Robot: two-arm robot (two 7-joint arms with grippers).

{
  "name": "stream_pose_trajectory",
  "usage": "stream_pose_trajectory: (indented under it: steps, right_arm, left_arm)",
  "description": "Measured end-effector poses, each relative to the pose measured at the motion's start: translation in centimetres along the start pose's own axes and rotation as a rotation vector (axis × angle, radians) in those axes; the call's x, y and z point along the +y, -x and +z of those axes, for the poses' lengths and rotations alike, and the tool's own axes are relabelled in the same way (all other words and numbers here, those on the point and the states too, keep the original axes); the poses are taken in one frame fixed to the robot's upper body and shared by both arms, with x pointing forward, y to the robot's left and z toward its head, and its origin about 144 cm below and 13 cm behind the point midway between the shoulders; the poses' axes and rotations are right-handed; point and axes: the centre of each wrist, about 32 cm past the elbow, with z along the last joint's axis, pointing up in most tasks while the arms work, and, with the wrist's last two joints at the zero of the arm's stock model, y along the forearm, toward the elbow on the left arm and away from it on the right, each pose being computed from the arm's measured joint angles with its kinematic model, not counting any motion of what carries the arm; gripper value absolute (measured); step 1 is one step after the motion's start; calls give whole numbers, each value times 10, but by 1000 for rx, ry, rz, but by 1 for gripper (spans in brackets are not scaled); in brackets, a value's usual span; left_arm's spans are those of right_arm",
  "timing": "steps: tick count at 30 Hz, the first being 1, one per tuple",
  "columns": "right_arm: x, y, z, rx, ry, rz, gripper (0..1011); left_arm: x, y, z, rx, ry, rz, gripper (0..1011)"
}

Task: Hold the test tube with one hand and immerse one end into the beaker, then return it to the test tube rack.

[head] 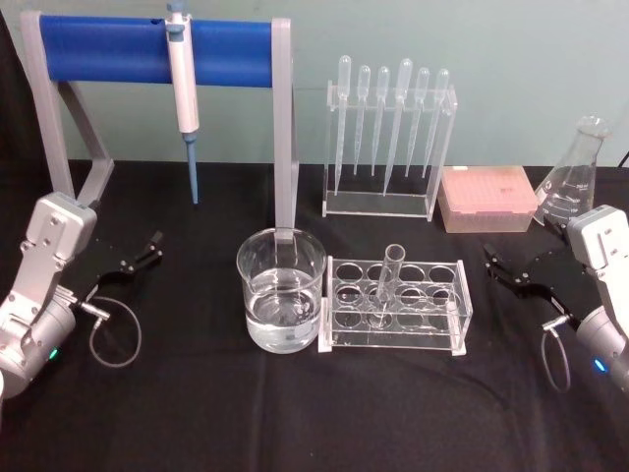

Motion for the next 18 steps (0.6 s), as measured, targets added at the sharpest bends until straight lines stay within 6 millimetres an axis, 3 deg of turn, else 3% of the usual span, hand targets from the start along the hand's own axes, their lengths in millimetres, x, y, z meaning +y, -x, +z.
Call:
stream_pose_trajectory:
  steps: [18]
  right_arm:
    - [0,0,0,0,0,0,1002]
  left_arm:
    - [0,0,0,0,0,0,1000]
